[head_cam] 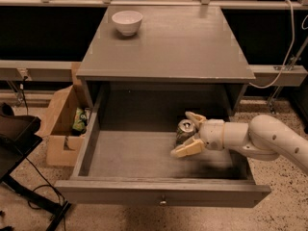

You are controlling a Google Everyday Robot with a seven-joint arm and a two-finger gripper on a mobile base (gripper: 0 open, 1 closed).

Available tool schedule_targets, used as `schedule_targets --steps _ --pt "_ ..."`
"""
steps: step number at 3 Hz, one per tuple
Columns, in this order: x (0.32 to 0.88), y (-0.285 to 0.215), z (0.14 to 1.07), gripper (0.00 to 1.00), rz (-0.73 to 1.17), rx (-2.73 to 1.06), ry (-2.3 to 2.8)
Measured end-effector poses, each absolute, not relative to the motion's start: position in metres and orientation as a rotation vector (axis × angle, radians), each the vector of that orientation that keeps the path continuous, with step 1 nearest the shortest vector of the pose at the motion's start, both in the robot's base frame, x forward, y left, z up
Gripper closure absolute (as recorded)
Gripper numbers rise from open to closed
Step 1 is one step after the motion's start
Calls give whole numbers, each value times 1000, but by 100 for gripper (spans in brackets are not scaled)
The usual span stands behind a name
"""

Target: Pick 7up can from top drawer and place on counter

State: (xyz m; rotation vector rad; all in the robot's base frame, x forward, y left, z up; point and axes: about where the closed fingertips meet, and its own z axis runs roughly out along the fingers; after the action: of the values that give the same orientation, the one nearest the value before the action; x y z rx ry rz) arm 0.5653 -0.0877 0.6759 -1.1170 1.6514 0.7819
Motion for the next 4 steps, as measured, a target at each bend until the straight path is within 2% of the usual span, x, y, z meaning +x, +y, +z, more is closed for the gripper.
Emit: schedule_targets --steps 2,3,4 --pt "586 -76 641 50 833 -1080 1726" --pt "590 -85 663 73 877 -1056 1765" --pt "569 -133 738 96 855 -1061 1792"
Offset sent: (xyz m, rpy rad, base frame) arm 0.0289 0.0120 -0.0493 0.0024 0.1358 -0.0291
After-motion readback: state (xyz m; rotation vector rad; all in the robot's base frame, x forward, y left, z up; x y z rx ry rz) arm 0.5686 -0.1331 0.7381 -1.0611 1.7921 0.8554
